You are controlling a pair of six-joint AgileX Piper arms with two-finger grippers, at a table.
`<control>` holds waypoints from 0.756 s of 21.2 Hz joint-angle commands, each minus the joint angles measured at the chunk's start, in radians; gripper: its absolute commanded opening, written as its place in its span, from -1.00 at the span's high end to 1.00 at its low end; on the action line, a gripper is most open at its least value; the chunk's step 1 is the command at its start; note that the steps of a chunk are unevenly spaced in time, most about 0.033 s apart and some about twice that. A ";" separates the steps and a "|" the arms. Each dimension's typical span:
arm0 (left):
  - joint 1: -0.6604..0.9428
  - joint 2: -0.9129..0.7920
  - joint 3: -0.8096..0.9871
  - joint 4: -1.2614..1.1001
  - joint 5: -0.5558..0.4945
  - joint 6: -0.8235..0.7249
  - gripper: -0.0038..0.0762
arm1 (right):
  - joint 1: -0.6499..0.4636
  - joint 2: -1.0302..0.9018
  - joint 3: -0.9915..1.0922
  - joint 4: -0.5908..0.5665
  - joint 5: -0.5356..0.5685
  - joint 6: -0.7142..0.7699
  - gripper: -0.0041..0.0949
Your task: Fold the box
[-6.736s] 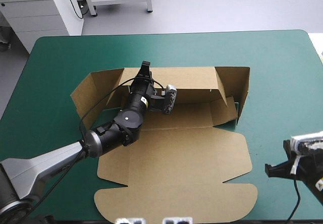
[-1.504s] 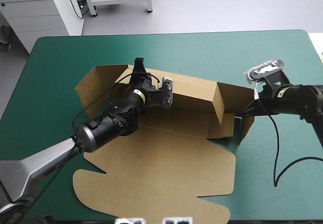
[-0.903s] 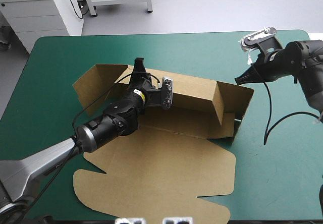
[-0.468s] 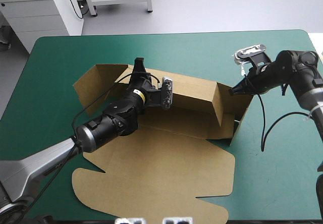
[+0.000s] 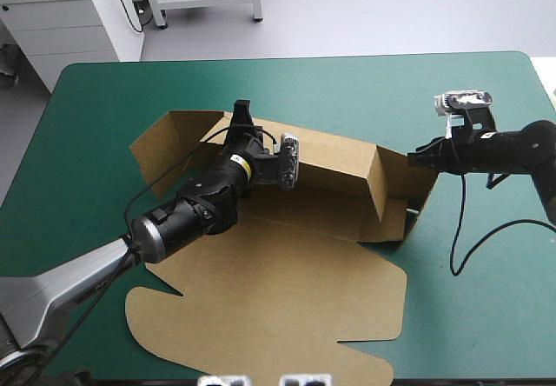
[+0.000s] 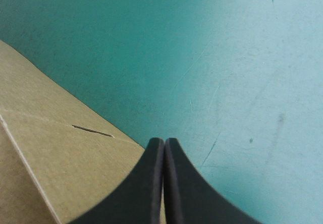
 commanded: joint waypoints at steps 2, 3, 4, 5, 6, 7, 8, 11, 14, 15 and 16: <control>-0.001 -0.014 -0.008 -0.046 0.037 -0.014 0.92 | -0.063 -0.014 0.035 -0.094 0.134 -0.038 0.95; -0.001 -0.014 -0.008 -0.046 0.037 -0.014 0.92 | -0.081 -0.014 0.035 -0.081 0.119 -0.044 0.95; -0.001 -0.014 -0.008 -0.046 0.037 -0.014 0.92 | -0.105 -0.014 0.035 -0.059 0.101 -0.049 0.95; -0.001 -0.014 -0.008 -0.046 0.035 -0.014 0.92 | -0.140 -0.014 0.035 -0.020 0.078 -0.069 0.95; -0.001 -0.014 -0.008 -0.046 0.035 -0.014 0.92 | -0.153 -0.014 0.033 -0.005 0.076 -0.082 0.95; -0.001 -0.014 -0.008 -0.044 0.035 -0.014 0.92 | -0.161 -0.014 0.033 0.005 0.086 -0.087 0.95; -0.001 -0.014 -0.008 -0.044 0.035 -0.014 0.92 | -0.161 -0.012 0.033 0.005 0.099 -0.093 0.95; -0.001 -0.014 -0.008 -0.044 0.035 -0.014 0.92 | -0.159 -0.012 0.035 0.125 0.122 -0.178 0.95; -0.001 -0.013 -0.008 -0.044 0.029 -0.014 0.92 | -0.159 -0.012 0.039 0.148 0.182 -0.194 0.95; -0.001 -0.013 -0.008 -0.044 0.029 -0.014 0.92 | -0.159 -0.012 0.047 0.153 0.203 -0.203 0.95; -0.001 -0.013 -0.008 -0.044 0.029 -0.014 0.92 | -0.159 -0.014 0.064 0.164 0.215 -0.203 0.95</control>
